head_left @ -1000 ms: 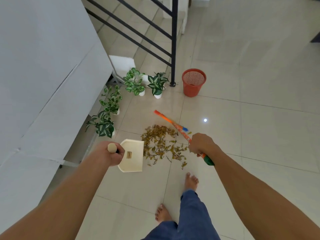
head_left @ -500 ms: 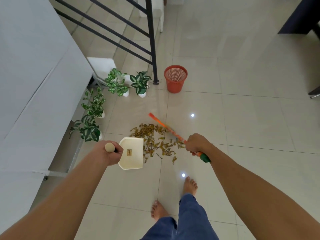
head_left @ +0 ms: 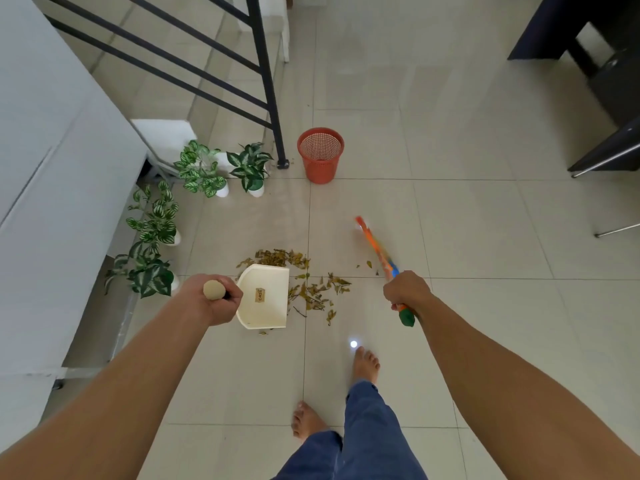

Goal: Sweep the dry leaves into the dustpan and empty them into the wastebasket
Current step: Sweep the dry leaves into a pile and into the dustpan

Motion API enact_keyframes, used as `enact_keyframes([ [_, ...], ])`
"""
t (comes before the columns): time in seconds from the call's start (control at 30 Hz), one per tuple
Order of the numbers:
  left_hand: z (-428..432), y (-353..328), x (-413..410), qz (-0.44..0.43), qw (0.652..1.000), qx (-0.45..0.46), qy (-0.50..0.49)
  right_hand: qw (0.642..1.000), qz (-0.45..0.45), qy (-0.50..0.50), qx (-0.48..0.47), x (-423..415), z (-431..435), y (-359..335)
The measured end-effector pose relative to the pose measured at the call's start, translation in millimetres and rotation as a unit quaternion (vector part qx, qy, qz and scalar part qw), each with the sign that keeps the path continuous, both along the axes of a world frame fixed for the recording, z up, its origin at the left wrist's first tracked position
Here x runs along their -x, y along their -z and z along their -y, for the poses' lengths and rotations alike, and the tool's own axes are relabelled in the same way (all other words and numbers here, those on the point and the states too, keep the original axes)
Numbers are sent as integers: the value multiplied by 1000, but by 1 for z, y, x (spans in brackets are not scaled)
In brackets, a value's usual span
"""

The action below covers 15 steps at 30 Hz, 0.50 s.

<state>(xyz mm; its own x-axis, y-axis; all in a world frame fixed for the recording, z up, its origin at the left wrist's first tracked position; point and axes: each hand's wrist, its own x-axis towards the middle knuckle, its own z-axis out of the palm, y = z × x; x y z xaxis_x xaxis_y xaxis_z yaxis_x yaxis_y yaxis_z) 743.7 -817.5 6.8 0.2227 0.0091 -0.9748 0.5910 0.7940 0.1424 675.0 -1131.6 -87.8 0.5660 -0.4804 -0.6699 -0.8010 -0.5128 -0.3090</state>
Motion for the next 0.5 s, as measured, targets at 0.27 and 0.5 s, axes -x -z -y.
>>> enact_keyframes([
  [0.27, 9, 10, -11, -13, 1000, -3, 28, 989, -22, 71, -125, 36, 16, -2],
  [0.5, 7, 4, -10, -15, 1000, -8, 21, 997, 13, 48, -59, 27, 2, -12],
])
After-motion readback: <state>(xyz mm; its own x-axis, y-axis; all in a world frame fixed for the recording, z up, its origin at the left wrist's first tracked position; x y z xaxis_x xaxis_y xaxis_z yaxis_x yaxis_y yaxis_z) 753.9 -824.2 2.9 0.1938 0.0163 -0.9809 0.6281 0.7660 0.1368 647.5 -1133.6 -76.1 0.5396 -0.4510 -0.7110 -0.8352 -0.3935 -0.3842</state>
